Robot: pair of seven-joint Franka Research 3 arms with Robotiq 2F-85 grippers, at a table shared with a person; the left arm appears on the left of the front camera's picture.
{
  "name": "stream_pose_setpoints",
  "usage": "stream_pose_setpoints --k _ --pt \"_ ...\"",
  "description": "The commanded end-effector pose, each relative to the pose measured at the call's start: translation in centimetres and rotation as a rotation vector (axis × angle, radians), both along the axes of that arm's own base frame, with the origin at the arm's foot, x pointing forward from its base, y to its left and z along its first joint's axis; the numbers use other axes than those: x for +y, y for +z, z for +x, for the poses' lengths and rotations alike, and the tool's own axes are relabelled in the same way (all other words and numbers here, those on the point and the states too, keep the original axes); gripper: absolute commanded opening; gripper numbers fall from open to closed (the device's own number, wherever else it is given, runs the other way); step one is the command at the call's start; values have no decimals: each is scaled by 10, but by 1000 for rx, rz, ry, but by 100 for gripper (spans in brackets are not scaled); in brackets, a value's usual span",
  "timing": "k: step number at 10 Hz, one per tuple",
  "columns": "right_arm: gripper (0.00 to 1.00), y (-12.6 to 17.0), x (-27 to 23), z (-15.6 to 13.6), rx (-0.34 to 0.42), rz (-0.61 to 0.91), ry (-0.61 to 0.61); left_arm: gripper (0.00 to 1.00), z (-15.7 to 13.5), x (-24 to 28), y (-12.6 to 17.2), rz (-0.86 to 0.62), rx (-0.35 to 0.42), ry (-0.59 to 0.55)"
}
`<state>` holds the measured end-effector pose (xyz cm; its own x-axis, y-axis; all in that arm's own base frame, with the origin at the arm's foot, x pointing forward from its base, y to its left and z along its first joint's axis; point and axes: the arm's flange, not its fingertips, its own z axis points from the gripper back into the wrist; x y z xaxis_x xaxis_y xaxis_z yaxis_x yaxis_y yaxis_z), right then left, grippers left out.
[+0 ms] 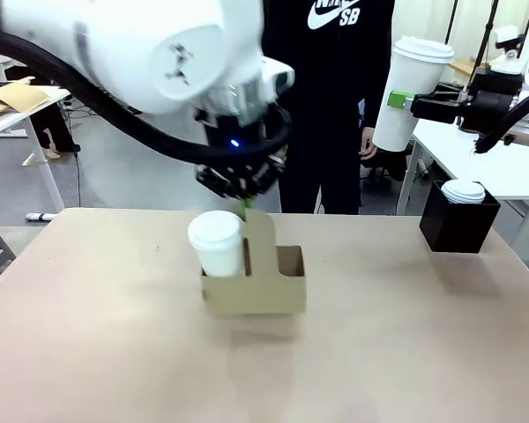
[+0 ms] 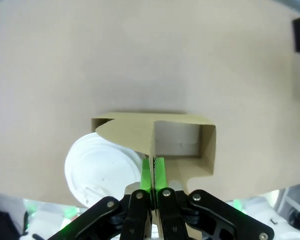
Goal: Pour a drink into a cup and package it in a carrier.
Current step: Position the Cup Carrier in the center of the table.
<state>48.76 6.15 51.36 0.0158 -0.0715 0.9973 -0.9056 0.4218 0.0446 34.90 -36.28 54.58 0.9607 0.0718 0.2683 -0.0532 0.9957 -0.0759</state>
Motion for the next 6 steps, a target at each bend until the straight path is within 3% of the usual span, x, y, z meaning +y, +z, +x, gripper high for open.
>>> stream_pose_setpoints --k 1,3,6 --pt "80 1 0 -2 -20 -2 3 2 18 -34 -16 44 -21 31" --pt "80 1 0 -2 -20 -2 3 2 16 -62 -33 81 -10 1" --pt "80 1 0 -2 -20 -2 3 2 14 -86 -54 84 29 48"
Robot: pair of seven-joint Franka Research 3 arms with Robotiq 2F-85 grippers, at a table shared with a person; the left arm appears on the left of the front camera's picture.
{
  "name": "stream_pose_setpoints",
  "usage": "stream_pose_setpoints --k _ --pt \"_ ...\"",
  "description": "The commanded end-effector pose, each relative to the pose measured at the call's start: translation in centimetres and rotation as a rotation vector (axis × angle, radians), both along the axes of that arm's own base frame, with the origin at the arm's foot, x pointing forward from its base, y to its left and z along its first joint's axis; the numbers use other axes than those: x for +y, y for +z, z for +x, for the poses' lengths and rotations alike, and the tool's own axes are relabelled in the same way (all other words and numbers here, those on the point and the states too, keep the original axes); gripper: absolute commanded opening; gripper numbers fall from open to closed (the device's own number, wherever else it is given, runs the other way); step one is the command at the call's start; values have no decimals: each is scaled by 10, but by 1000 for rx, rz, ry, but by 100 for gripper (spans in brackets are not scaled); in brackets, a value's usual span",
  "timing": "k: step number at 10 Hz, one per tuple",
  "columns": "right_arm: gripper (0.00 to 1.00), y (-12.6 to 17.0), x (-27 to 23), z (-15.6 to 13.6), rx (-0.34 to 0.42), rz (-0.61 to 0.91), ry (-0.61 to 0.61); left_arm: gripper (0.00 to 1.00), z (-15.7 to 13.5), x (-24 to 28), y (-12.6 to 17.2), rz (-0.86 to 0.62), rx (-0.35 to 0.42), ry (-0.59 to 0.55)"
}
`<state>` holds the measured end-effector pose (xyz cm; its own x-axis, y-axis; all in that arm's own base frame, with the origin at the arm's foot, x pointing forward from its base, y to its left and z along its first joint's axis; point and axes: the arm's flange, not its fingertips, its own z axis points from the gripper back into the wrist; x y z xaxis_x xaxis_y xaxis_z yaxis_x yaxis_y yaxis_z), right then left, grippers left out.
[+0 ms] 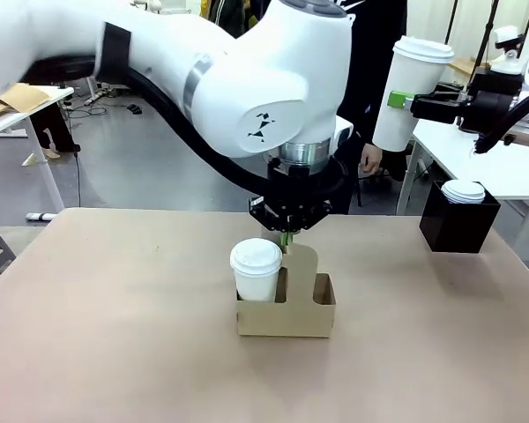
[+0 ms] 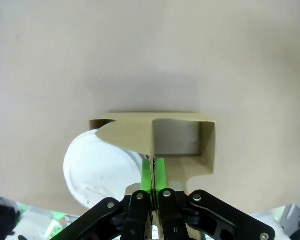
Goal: Pour a drink into a cup and package it in a carrier.
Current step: Position the Cup Carrier in the center of the table, then insert the held 600 ml Paper Cup into the Cup Carrier.
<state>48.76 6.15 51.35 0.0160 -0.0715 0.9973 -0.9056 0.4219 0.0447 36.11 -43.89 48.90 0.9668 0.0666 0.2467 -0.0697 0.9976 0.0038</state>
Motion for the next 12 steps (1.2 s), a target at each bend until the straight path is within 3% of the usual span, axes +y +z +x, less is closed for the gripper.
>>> stream_pose_setpoints --k 1,7,8,9,10,11,12 --pt "80 1 0 -2 -20 -2 3 2 1 -11 -3 7 -11 20" --pt "80 1 0 -2 -20 -2 3 2 2 -6 3 -5 -2 4" --pt "80 1 0 -2 -20 -2 3 61 4 11 0 -22 -15 -40" --pt "80 1 0 -2 -20 -2 3 61 4 23 2 -41 1 -57" --pt "80 1 0 -2 -20 -2 3 100 3 32 7 -53 13 -76" --pt "80 0 0 0 0 0 0 64 2 42 17 -36 24 -127" --pt "80 -7 5 3 1 7 59 100 -1 55 31 -49 14 -159"
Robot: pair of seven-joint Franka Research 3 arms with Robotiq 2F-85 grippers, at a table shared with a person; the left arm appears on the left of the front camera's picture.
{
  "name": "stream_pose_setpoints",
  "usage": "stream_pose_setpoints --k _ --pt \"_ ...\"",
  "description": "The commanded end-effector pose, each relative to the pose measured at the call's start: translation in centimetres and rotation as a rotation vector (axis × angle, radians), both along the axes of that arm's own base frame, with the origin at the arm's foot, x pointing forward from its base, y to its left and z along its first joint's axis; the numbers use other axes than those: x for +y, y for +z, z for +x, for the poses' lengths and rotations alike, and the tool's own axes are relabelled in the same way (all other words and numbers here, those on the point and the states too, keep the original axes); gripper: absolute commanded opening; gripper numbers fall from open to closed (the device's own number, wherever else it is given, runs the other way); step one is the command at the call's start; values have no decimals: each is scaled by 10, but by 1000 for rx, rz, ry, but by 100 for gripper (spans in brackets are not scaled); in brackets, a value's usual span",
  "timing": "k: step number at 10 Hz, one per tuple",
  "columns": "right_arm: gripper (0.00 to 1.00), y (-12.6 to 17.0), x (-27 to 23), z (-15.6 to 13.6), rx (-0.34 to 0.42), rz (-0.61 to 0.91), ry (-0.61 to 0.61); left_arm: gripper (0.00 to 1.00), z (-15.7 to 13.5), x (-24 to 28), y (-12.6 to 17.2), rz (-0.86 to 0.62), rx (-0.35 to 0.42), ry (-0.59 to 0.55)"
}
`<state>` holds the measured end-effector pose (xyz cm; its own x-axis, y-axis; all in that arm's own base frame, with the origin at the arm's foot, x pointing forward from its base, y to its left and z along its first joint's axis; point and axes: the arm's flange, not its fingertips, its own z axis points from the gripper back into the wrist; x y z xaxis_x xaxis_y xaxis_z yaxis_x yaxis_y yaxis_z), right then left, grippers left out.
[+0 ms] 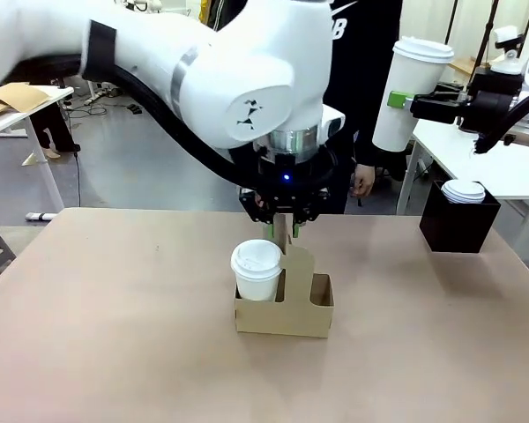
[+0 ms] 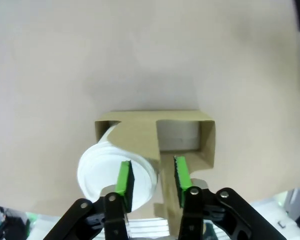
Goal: Pour a drink into a cup and package it in a carrier.
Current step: Insert the held 600 ml Paper Cup into the Cup Carrier.
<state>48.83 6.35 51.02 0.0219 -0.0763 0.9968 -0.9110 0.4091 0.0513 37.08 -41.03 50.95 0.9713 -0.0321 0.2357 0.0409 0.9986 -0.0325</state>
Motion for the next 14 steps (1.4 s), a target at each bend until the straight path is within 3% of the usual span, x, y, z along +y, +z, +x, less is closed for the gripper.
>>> stream_pose_setpoints --k 1,3,5,6,8,10,11,12,14 --pt "80 -14 7 3 -10 9 114 100 -13 41 26 -47 16 -101" --pt "80 -31 25 -3 -33 18 246 100 -14 84 46 -127 37 -271" --pt "80 -48 47 -9 -48 -9 366 100 -10 133 52 -116 8 -424" --pt "80 -61 65 -13 -55 -15 456 100 -7 171 50 -100 -13 -580" --pt "80 -85 94 -13 -31 -45 584 100 -4 189 36 -67 -67 -692" --pt "80 -113 114 -10 10 -51 709 100 9 211 16 -66 -84 -746" --pt "80 -113 113 -7 43 -26 710 100 14 210 13 -63 -71 -668" --pt "80 -112 114 -25 18 -46 638 100 7 205 27 -35 -59 -721" --pt "80 -112 114 -25 18 -46 638 100 7 205 27 -35 -59 -721"
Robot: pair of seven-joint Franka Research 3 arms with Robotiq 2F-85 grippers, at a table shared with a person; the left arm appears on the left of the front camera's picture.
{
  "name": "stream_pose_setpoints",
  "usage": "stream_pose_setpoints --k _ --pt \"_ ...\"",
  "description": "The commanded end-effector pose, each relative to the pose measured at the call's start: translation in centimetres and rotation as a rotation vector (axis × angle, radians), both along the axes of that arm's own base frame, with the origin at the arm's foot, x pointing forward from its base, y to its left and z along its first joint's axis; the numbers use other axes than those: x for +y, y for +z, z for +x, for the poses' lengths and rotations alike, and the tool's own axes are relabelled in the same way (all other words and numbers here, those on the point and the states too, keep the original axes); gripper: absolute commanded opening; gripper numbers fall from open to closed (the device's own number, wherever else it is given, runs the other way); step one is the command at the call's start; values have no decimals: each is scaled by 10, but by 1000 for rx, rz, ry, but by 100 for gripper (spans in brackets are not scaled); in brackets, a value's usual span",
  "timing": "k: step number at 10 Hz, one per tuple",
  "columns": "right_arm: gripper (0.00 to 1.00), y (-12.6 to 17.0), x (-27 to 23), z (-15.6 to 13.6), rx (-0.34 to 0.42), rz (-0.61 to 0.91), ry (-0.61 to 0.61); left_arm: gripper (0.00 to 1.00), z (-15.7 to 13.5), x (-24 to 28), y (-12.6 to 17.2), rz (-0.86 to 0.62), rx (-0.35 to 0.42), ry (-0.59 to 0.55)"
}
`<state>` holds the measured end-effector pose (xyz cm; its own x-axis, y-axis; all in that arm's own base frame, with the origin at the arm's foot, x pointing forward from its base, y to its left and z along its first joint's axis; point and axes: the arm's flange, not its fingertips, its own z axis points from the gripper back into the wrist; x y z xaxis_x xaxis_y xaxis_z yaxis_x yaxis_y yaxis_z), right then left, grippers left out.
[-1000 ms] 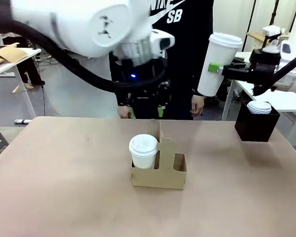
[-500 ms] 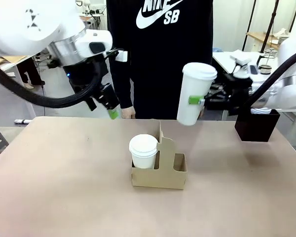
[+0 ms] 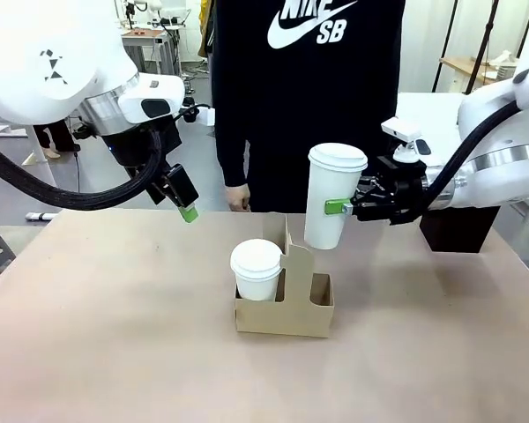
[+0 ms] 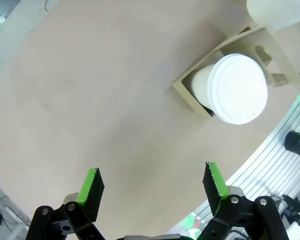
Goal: Pour a drink into a cup and package it in a carrier.
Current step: Insert the held 600 ml Paper Cup into the Cup Carrier.
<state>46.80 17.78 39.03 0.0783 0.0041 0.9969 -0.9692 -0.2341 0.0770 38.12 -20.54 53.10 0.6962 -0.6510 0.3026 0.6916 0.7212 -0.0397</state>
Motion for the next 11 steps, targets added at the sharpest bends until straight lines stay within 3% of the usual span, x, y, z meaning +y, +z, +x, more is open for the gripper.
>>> stream_pose_setpoints --k 1,2,5,8,9,11 --pt "80 -4 2 0 9 0 6 100 2 3 -3 -1 1 7" --pt "80 -11 -2 -9 -74 15 57 100 4 18 -15 0 50 -46" --pt "80 -29 9 -23 -149 38 177 100 6 43 -39 -18 21 -185" --pt "80 -43 31 -24 -135 55 201 100 6 63 -57 -78 -8 -257" --pt "80 -50 36 -22 -119 59 215 100 11 48 -44 -7 24 -212" --pt "80 -62 42 -16 -89 67 230 100 11 48 -44 -7 24 -212"
